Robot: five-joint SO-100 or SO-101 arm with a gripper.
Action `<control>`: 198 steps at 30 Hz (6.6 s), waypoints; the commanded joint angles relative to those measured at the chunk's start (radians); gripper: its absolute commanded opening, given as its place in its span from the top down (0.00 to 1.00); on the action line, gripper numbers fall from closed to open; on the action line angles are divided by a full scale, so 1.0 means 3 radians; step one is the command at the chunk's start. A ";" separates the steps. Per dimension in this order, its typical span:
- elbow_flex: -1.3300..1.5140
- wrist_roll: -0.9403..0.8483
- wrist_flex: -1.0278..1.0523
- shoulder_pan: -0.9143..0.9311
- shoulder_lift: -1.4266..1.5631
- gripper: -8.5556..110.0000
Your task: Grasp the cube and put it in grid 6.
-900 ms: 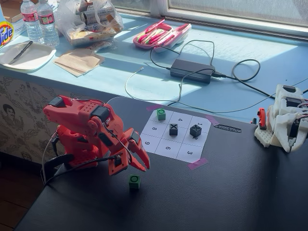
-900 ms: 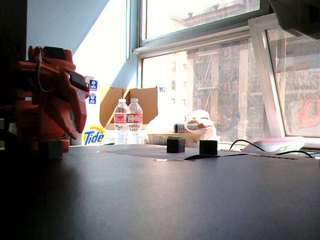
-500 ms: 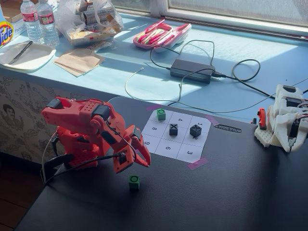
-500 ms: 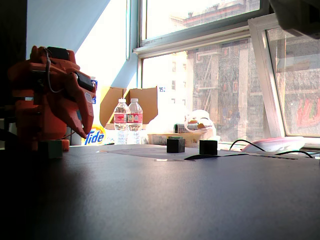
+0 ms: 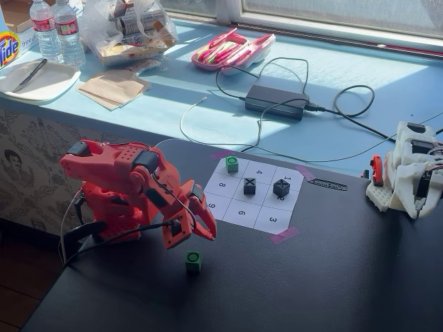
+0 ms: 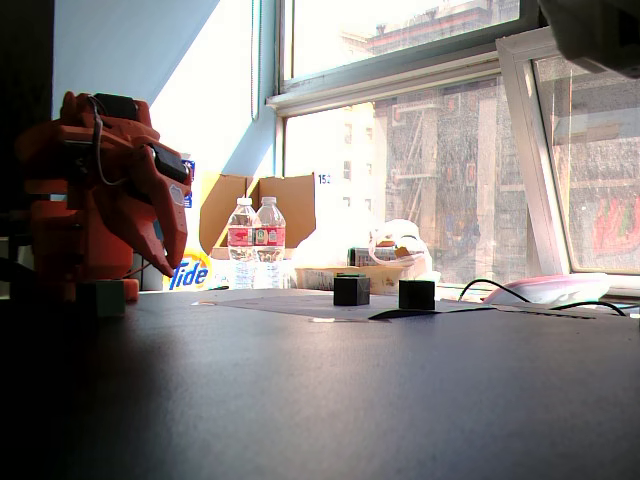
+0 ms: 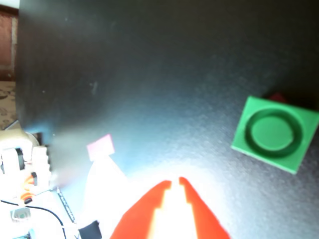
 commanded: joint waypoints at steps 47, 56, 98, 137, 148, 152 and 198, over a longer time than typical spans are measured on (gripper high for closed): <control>0.0138 -0.0072 -0.0527 -0.0026 -0.0348 0.93; -0.1268 0.0072 0.0225 0.0046 -0.1243 0.92; -0.2066 -0.1401 0.0312 0.1396 -0.3579 0.66; -0.2618 -0.0619 0.0153 -0.1043 -0.3104 0.93; -0.3058 -0.0736 0.0240 -0.1493 -0.4208 0.93; -0.3124 -0.0747 0.0225 -0.1483 -0.4433 0.93; -0.3078 -0.0450 0.0302 -0.0404 -0.2526 0.72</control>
